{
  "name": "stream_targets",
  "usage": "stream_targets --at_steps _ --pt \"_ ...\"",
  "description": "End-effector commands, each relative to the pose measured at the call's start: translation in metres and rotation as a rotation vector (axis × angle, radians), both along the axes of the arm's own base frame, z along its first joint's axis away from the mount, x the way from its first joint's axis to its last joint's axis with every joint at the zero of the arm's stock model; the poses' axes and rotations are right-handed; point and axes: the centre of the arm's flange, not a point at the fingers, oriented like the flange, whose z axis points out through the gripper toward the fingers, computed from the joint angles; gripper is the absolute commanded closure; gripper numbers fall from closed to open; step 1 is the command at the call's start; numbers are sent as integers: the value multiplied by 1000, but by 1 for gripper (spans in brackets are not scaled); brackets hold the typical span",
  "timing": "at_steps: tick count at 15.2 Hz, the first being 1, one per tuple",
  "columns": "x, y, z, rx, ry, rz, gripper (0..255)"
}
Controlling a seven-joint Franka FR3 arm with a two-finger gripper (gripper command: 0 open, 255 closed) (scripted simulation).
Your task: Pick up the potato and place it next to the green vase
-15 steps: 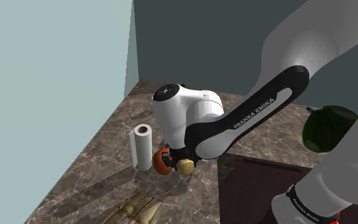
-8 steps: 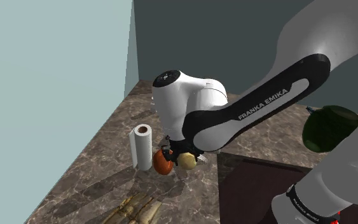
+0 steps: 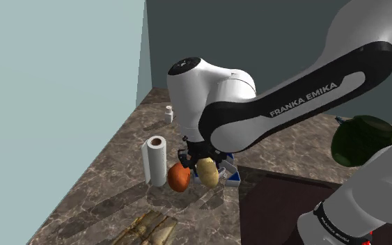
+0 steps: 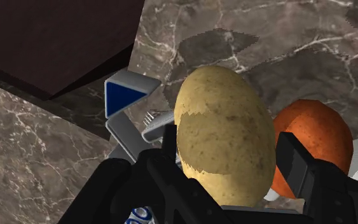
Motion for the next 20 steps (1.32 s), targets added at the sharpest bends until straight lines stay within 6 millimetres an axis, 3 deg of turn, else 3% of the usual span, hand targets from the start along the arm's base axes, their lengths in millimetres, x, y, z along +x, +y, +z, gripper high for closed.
stream_targets --at_steps 1,20 --pt "1 0 11 0 0 0 255" --pt "1 0 111 0 0 0 255"
